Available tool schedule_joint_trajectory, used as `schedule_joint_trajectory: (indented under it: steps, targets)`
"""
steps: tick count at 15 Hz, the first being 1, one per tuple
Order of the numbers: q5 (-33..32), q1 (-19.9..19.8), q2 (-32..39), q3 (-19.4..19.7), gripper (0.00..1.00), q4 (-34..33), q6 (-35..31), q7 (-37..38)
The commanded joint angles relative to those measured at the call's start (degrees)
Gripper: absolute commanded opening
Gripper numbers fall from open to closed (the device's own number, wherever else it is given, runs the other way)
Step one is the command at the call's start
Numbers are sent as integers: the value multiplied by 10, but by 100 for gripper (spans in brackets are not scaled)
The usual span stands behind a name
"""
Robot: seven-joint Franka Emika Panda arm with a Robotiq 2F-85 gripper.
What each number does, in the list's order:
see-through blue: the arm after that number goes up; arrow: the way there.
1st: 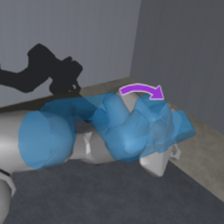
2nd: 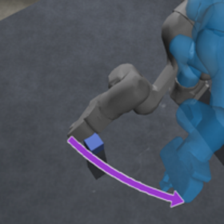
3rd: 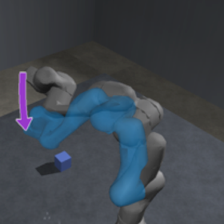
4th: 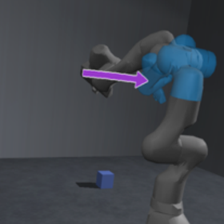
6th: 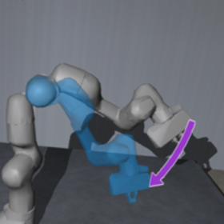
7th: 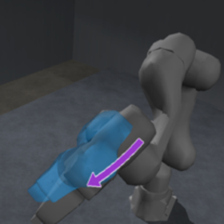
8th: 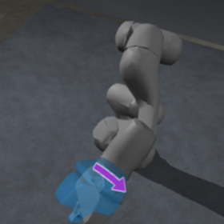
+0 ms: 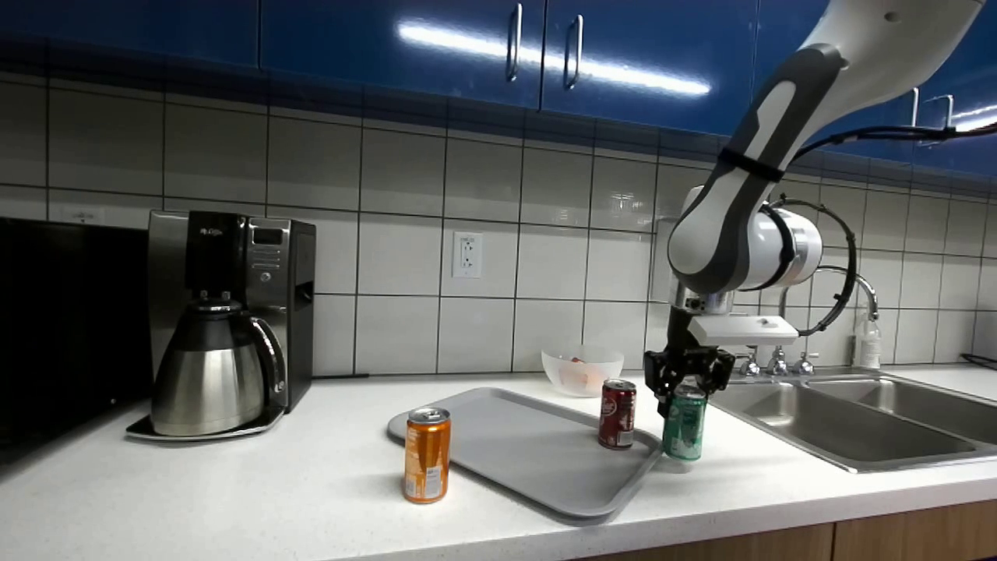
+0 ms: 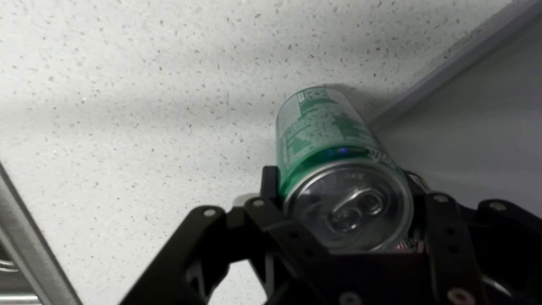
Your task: Remove the cans from the grey tray.
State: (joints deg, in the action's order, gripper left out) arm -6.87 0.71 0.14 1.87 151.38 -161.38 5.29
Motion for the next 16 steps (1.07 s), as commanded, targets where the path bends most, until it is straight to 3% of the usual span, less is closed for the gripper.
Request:
schedule_joint_trajectory:
  steps: [1,5,14,15,16]
  targets:
    - [-43,-14,-22,6,38,10,11,23]
    - [-67,-19,-36,11,38,26,11,38]
    - [-57,-26,-48,9,38,58,8,36]
    - [-55,-26,-48,9,58,59,8,36]
    - [-57,-27,-48,9,88,60,8,38]
